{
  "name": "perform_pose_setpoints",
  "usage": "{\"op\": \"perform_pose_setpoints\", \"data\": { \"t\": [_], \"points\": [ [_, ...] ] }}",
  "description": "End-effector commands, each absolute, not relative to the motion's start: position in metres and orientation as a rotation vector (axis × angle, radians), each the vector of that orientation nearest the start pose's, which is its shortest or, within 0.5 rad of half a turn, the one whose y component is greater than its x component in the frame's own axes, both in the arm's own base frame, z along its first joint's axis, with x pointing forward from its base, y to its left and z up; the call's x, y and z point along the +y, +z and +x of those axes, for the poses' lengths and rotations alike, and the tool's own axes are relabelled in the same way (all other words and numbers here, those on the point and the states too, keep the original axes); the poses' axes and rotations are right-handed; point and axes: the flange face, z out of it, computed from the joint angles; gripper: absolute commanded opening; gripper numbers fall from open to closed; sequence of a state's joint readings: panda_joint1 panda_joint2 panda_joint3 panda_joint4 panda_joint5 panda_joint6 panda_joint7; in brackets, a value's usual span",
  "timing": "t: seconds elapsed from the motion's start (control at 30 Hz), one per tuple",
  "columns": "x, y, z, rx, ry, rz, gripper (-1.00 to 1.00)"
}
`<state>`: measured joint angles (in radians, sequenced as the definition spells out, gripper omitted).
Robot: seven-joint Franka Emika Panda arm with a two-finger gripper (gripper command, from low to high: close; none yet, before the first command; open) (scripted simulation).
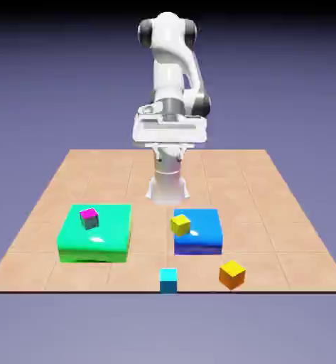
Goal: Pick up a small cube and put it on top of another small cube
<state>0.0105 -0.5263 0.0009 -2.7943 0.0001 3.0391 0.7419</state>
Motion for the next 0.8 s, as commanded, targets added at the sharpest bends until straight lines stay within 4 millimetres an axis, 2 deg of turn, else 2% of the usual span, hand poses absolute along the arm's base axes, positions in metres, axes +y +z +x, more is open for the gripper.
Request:
{"op": "perform_pose_setpoints", "data": {
  "t": [0.0,0.2,0.4,0.57,0.73,0.77],
  "points": [
    [0.004,0.441,0.404,0.965,-0.987,-2.519,0.00],
    [0.004,0.387,0.441,1.010,-0.834,-2.607,0.00],
    [0.003,0.322,0.470,1.052,-0.672,-2.686,0.00],
    [0.002,0.261,0.486,1.086,-0.532,-2.743,0.00],
    [0.001,0.196,0.494,1.118,-0.385,-2.794,0.00],
    [0.001,0.190,0.494,1.120,-0.373,-2.798,0.00]
  ]
}}
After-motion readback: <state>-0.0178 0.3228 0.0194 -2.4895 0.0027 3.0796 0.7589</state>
